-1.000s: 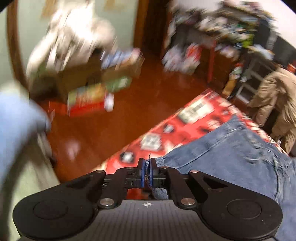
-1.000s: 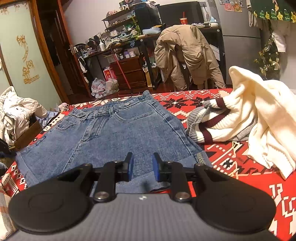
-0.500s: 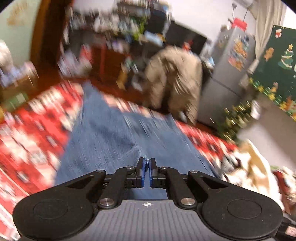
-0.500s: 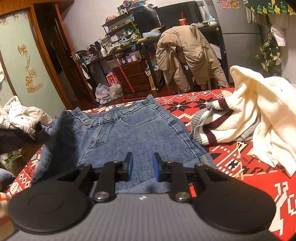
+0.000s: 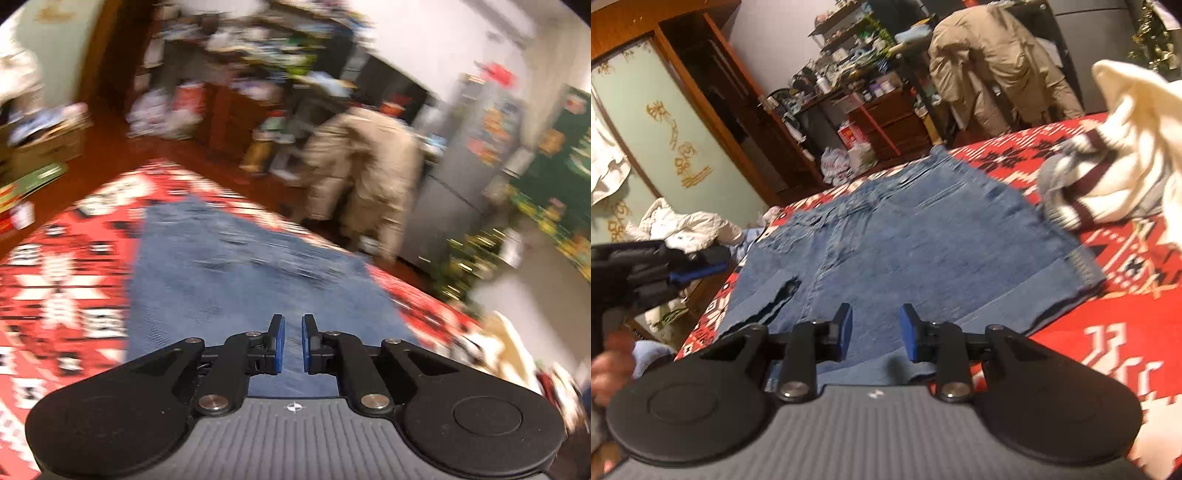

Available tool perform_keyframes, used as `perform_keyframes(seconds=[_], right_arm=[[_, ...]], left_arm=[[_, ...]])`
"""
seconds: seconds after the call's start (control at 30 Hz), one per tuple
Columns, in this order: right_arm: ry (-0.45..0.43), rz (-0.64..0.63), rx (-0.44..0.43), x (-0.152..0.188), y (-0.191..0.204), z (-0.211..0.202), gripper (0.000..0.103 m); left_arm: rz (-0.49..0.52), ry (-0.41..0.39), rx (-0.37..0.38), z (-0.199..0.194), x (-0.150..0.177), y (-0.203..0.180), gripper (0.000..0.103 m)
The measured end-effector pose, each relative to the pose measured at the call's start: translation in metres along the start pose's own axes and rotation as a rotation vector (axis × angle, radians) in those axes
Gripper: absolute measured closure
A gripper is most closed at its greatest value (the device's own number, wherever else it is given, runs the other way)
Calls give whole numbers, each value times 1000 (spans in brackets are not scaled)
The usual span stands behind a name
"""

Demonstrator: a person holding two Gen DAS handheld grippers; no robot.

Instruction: Fold clothes

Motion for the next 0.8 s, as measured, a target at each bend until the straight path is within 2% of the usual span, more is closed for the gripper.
perform_keyframes(seconds=[0.13, 0.23, 0.3, 0.4, 0.6, 0.7, 0.8], right_arm=[[20, -41, -29, 4, 23, 14, 66], [40, -45, -52, 3, 44, 37, 65], [54, -47, -67, 2, 59, 53, 65], [74, -41, -89, -4, 80, 83, 65], [101, -107, -49, -26, 110, 161, 65], [136, -118, -48, -32, 114, 195, 64], [146, -97, -72, -30, 109, 212, 63]], left_arm=[[-232, 23, -124, 15, -23, 63, 94], [-360, 79, -155, 27, -23, 89, 94], [-376, 122, -167, 33, -21, 93, 94], [-373, 144, -177, 37, -21, 92, 94], [-435, 161, -151, 43, -22, 106, 94], [-459, 174, -157, 46, -21, 112, 94], [-499, 183, -139, 48, -19, 116, 94]])
Point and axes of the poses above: each gripper's, at about its wrist camera, not at the fingertips, and z roughly the way its jaws point, y to its left, x to its underside, the point moved 1 cm from there along z, roughly the way its jaws point, and after that the axes turned 1 degree about -y, right-handed, at the moved point
